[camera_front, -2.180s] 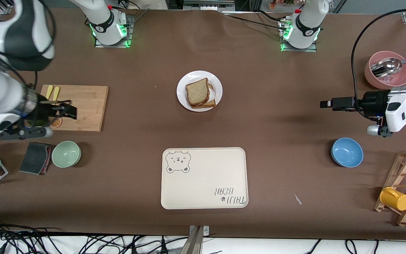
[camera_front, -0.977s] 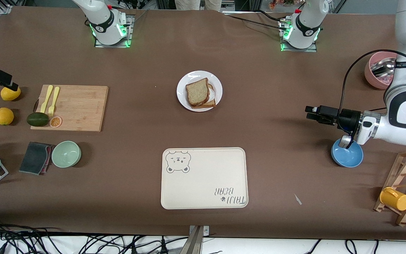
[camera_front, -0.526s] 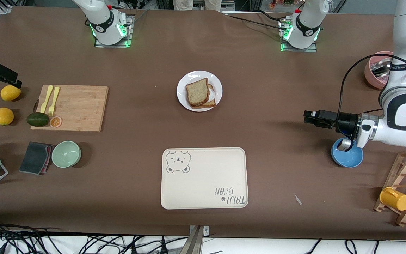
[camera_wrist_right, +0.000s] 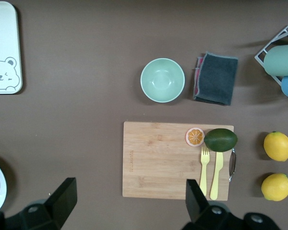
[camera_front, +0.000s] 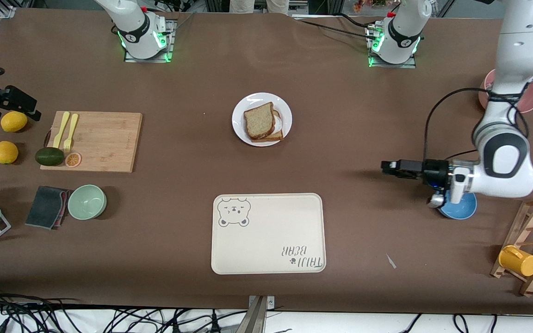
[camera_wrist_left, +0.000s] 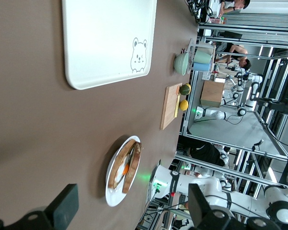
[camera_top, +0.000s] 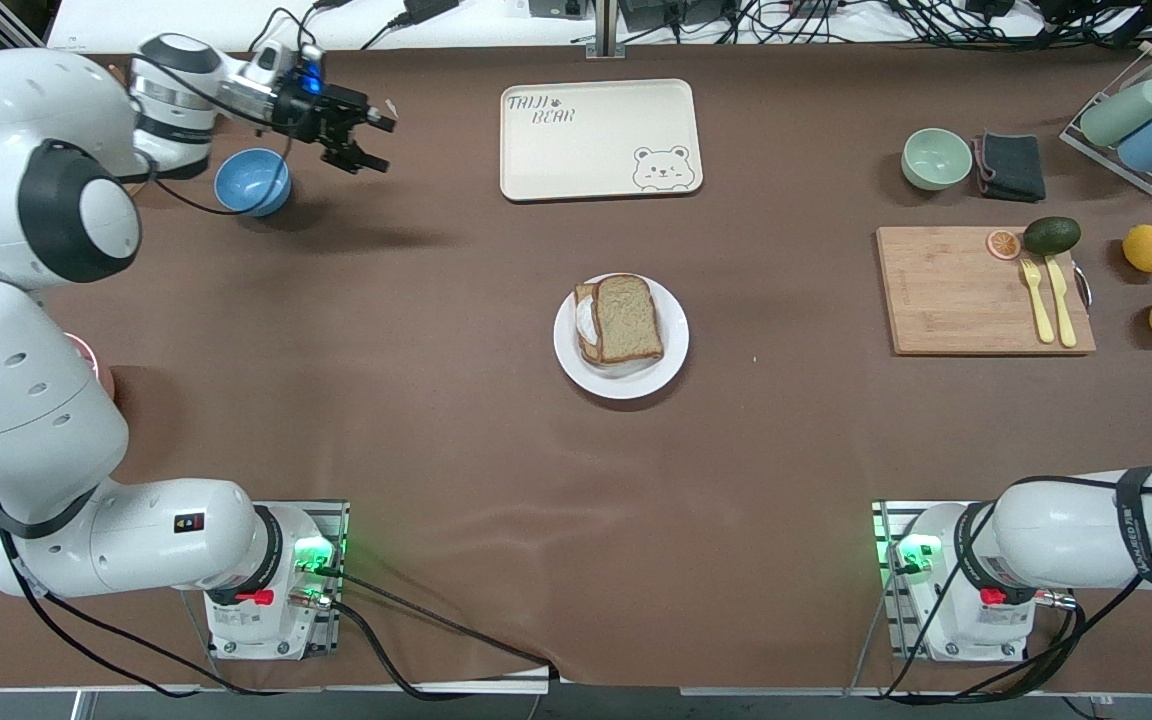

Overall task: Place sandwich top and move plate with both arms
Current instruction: 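Move the left gripper from the blue bowl toward the plate rim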

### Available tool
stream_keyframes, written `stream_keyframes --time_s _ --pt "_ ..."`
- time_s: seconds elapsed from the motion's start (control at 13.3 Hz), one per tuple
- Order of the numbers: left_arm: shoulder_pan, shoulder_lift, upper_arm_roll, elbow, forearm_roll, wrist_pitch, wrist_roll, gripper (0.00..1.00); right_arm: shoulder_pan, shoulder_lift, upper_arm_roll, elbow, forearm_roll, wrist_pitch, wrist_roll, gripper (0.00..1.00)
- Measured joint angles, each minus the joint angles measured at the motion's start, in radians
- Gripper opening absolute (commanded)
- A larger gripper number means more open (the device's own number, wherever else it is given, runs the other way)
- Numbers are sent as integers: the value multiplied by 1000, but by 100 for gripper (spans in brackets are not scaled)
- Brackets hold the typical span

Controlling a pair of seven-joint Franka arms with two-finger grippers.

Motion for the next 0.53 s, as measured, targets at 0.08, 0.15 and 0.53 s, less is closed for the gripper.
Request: stream_keyframes --time_s 0.08,0.15,0.53 --pt "-32 8 14 -2 -7 16 2 100 0 -1 7 0 3 0 1 100" --pt "-61 11 31 -9 -10 30 12 100 0 -2 15 0 5 0 5 100" --pt "-129 0 59 -142 -57 120 105 100 0 -2 57 0 6 0 98 100"
